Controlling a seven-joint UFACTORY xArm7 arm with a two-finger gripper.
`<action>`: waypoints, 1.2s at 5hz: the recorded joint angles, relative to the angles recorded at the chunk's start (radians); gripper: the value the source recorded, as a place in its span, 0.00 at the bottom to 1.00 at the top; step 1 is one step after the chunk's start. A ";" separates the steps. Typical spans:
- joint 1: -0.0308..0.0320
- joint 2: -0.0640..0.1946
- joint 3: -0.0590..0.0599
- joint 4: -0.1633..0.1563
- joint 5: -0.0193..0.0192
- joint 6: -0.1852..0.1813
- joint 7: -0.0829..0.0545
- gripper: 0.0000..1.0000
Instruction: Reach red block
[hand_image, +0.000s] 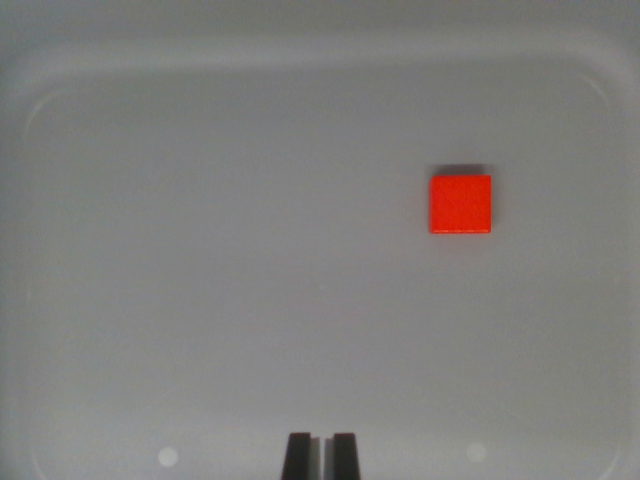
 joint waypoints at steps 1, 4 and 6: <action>0.0000 0.000 0.000 0.000 0.0000 0.000 0.000 0.00; -0.0071 0.057 -0.007 -0.015 0.0006 -0.065 0.004 0.00; -0.0114 0.091 -0.011 -0.024 0.0009 -0.104 0.007 0.00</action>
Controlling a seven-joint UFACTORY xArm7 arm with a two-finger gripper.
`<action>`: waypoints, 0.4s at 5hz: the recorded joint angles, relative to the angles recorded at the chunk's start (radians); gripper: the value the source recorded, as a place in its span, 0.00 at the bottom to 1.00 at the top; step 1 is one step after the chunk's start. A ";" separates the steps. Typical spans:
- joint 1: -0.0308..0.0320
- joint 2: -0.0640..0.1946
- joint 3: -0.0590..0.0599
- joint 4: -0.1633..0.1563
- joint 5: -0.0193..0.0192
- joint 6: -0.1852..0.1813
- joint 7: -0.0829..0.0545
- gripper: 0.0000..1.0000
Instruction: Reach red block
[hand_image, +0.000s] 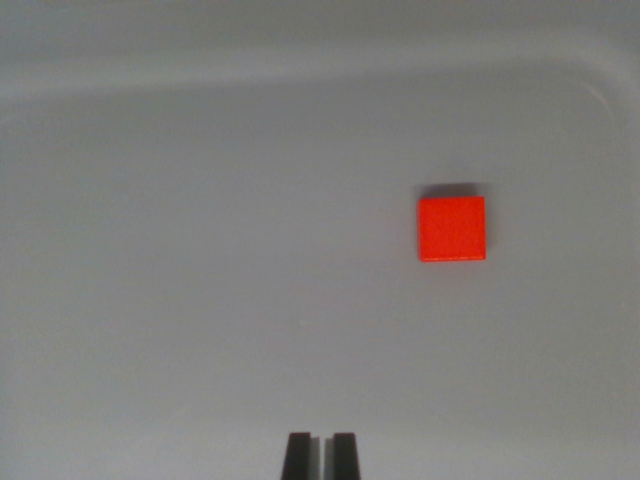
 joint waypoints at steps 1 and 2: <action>0.0000 0.000 0.000 0.000 0.0000 0.000 0.000 0.00; -0.0045 0.036 -0.004 -0.010 0.0004 -0.041 0.003 0.00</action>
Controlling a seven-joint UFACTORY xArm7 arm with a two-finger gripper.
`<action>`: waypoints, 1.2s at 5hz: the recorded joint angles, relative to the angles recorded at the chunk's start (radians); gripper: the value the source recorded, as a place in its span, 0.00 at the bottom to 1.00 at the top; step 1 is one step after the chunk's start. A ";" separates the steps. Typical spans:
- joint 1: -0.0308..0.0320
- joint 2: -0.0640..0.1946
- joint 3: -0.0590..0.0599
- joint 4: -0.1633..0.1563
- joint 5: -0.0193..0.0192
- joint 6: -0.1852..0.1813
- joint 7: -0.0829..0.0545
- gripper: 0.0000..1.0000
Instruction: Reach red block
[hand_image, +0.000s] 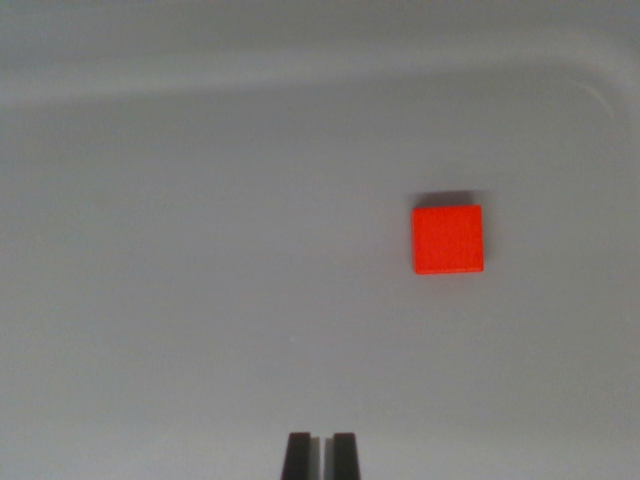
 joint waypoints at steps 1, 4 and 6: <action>0.0000 0.000 0.000 0.000 0.0000 0.000 0.000 0.00; -0.0100 0.080 -0.010 -0.021 0.0008 -0.091 0.006 0.00; -0.0152 0.121 -0.014 -0.032 0.0012 -0.138 0.010 0.00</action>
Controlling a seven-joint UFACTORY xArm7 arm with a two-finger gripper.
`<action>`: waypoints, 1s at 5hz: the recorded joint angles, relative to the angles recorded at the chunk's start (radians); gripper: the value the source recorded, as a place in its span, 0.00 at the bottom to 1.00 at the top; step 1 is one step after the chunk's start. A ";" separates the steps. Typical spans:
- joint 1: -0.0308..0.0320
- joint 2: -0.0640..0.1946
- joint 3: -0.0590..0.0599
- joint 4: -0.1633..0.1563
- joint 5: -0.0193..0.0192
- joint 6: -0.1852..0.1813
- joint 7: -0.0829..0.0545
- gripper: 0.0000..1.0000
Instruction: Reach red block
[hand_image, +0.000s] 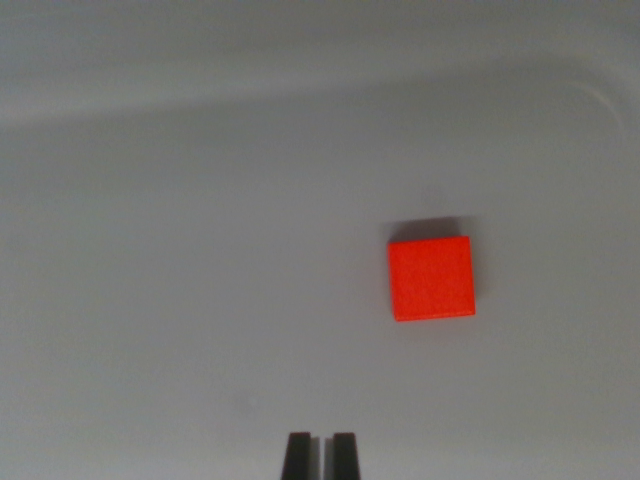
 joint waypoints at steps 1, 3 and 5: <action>0.0000 0.000 0.000 0.000 0.0000 0.000 0.000 0.00; -0.0052 0.042 -0.005 -0.011 0.0004 -0.047 0.003 0.00; -0.0101 0.080 -0.010 -0.021 0.0008 -0.092 0.006 0.00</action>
